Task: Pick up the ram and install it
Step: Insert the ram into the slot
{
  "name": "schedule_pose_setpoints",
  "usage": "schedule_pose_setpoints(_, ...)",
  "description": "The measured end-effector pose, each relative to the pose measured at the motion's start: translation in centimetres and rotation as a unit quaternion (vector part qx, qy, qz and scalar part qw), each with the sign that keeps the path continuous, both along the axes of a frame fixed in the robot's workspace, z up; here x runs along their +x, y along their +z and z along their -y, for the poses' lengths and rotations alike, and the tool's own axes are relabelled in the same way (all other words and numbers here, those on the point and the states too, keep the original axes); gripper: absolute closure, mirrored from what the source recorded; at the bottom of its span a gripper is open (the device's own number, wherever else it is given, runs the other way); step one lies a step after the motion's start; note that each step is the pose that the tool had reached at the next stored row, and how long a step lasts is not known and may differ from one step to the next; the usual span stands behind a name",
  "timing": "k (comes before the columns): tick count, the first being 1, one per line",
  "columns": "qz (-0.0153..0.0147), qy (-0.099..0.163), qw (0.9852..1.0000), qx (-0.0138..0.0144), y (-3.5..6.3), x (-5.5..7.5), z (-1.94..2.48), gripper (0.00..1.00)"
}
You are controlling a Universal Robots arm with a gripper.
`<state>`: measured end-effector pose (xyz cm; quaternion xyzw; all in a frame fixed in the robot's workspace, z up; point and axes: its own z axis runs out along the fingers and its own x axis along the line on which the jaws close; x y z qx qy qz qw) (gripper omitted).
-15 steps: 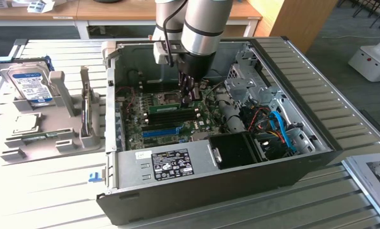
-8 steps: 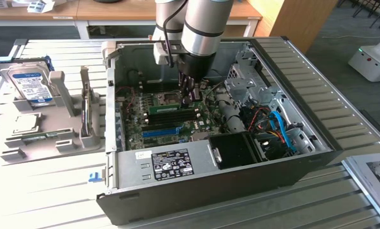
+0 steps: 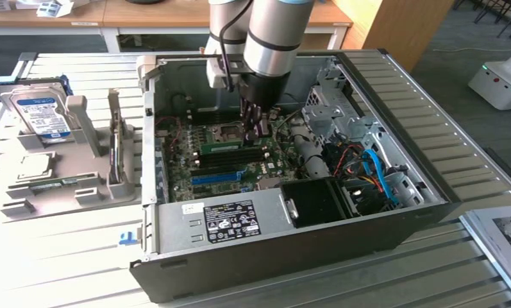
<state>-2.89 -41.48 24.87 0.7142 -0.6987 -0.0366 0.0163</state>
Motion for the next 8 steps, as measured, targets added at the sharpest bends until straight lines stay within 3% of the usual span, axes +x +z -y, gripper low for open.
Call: schedule_pose_setpoints(8,0.0012,0.0,1.0,0.0,-0.55,-0.01,0.07,0.88)
